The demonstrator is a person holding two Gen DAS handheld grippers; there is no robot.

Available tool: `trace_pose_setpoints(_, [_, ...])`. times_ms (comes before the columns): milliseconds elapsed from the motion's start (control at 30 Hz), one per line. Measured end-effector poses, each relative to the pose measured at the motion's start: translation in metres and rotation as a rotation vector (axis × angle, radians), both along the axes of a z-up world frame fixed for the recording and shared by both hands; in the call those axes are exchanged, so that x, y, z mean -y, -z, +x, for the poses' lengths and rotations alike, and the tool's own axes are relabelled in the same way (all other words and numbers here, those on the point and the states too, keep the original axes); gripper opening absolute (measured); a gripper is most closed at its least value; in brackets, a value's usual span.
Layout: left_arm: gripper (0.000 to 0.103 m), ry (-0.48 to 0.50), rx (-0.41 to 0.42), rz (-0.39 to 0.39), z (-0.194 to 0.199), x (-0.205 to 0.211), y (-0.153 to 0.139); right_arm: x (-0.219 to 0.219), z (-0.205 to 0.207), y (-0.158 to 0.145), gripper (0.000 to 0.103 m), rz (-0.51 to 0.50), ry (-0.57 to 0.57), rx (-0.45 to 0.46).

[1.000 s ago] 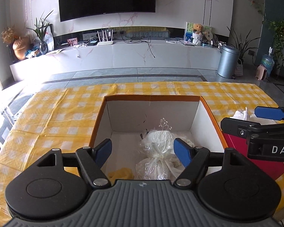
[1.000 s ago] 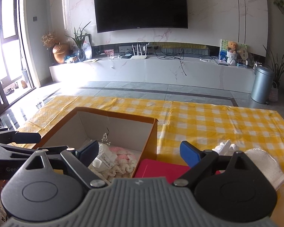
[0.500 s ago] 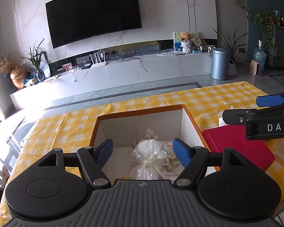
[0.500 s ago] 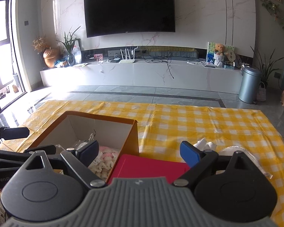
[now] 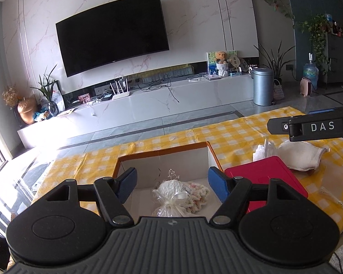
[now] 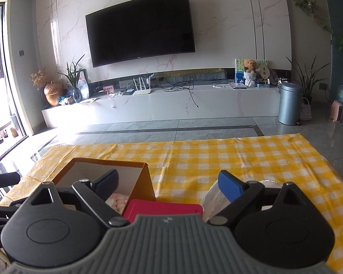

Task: Organize soft objects
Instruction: 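Move both grippers back over the pile toward the white mesh sheet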

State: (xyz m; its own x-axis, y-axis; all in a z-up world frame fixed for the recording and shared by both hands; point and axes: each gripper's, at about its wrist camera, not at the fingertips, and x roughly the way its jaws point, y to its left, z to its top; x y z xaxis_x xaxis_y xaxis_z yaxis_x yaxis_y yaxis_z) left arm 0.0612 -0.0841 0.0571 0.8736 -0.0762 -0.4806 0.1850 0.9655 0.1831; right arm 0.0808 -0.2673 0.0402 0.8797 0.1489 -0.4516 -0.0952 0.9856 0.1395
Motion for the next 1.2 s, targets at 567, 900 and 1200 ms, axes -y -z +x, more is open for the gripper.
trace_pose_setpoints(567, [0.084, 0.181, -0.001, -0.013, -0.013, 0.106, -0.011, 0.135, -0.063, -0.018, 0.093, 0.05, 0.419, 0.097])
trace_pose_setpoints(900, [0.084, 0.313, -0.095, 0.063, -0.007, 0.167, 0.008, 0.205, -0.044, 0.042, 0.094, -0.034, 0.639, -0.181])
trace_pose_setpoints(1200, [0.084, 0.363, -0.152, 0.115, 0.005, 0.194, 0.023, 0.219, -0.02, 0.094, 0.094, -0.014, 0.601, -0.408])
